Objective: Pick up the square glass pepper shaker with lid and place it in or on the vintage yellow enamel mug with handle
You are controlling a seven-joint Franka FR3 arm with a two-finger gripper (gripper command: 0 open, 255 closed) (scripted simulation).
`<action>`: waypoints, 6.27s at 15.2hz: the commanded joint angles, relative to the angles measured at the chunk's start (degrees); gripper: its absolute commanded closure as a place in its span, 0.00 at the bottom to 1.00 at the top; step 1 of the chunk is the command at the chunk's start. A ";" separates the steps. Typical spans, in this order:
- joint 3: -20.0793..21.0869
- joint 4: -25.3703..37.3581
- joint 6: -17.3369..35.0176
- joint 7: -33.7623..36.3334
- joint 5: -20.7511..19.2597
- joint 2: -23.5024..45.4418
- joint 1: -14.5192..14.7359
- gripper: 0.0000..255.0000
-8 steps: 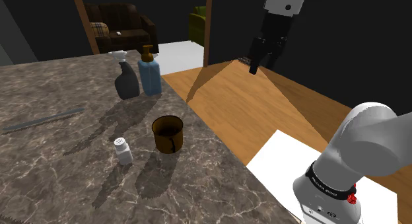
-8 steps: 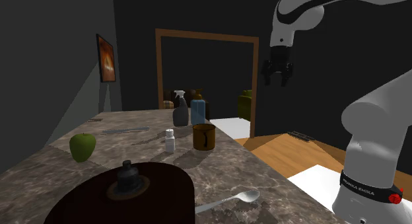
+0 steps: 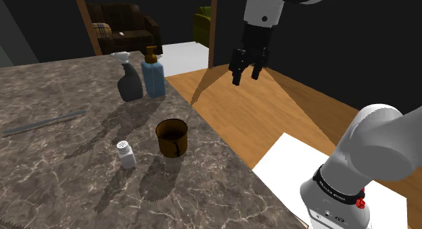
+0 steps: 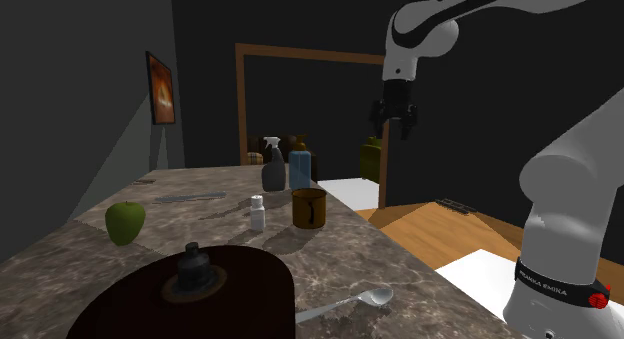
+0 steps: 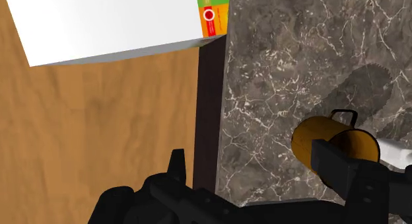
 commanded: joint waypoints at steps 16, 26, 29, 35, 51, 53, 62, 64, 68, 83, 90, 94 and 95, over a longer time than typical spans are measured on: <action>13.83 17.18 13.80 15.39 -0.32 32.41 5.02 0.00; 16.74 36.85 14.47 25.19 -8.22 54.84 11.26 0.00; 16.60 44.61 13.16 27.43 -10.52 61.92 14.13 0.00; 16.19 46.90 14.91 28.49 -11.79 66.23 15.89 0.00; 16.00 45.63 17.17 28.71 -12.16 67.26 16.18 1.00; 16.00 45.60 17.18 28.71 -12.16 67.24 16.17 1.00; 16.42 47.64 13.46 28.74 -11.56 65.46 15.98 1.00; 16.54 48.44 12.17 28.76 -11.38 64.94 15.94 1.00; 16.75 50.22 9.55 28.83 -11.07 64.04 15.91 1.00; 17.26 59.54 -1.17 29.43 -10.54 62.45 16.37 1.00; 17.48 60.34 -4.38 28.85 -9.67 59.96 15.41 1.00; 17.42 47.34 -1.25 24.38 -5.74 49.93 10.42 1.00; 17.22 44.57 -0.77 23.13 -4.77 47.61 9.40 1.00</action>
